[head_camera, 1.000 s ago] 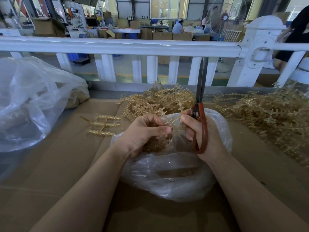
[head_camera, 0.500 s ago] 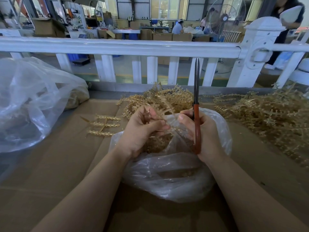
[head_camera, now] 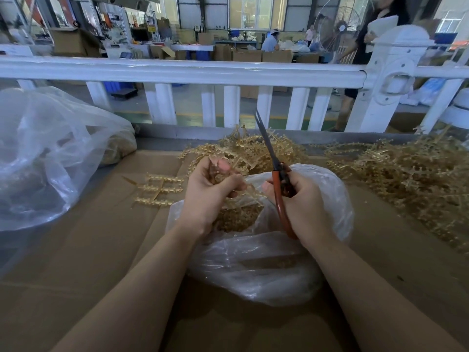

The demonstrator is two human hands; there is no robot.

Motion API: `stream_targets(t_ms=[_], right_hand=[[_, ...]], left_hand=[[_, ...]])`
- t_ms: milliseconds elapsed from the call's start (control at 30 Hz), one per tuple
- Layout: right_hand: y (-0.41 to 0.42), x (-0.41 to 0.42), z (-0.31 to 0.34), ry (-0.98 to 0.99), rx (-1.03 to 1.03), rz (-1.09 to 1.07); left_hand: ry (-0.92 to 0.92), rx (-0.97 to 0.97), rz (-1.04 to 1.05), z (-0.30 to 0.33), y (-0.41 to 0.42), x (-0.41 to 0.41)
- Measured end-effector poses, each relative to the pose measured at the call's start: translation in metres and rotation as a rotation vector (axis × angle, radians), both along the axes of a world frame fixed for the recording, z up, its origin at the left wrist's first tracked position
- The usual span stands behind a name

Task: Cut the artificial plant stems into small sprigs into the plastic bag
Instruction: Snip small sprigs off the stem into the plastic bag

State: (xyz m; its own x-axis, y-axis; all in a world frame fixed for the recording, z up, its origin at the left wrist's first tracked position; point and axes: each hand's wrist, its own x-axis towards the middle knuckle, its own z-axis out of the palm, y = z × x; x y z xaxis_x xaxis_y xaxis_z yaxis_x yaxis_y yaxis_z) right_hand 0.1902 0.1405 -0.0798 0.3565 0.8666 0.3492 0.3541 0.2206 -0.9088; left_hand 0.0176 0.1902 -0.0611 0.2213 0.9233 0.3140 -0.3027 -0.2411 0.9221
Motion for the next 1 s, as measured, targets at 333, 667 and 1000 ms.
stream_targets(t_ms=[333, 667, 1000], right_hand=[[-0.0026, -0.0018, -0.0012, -0.346, -0.010, -0.036], [-0.0067, -0.0025, -0.0004, -0.578, -0.009, -0.054], [-0.0057, -0.0003, -0.0024, -0.664, -0.026, -0.088]], left_hand=[[-0.031, 0.113, 0.034, -0.0011, -0.0016, 0.0009], [-0.049, 0.140, 0.073, 0.0034, -0.0008, -0.0022], [-0.034, 0.131, 0.043, 0.0012, 0.0007, -0.0046]])
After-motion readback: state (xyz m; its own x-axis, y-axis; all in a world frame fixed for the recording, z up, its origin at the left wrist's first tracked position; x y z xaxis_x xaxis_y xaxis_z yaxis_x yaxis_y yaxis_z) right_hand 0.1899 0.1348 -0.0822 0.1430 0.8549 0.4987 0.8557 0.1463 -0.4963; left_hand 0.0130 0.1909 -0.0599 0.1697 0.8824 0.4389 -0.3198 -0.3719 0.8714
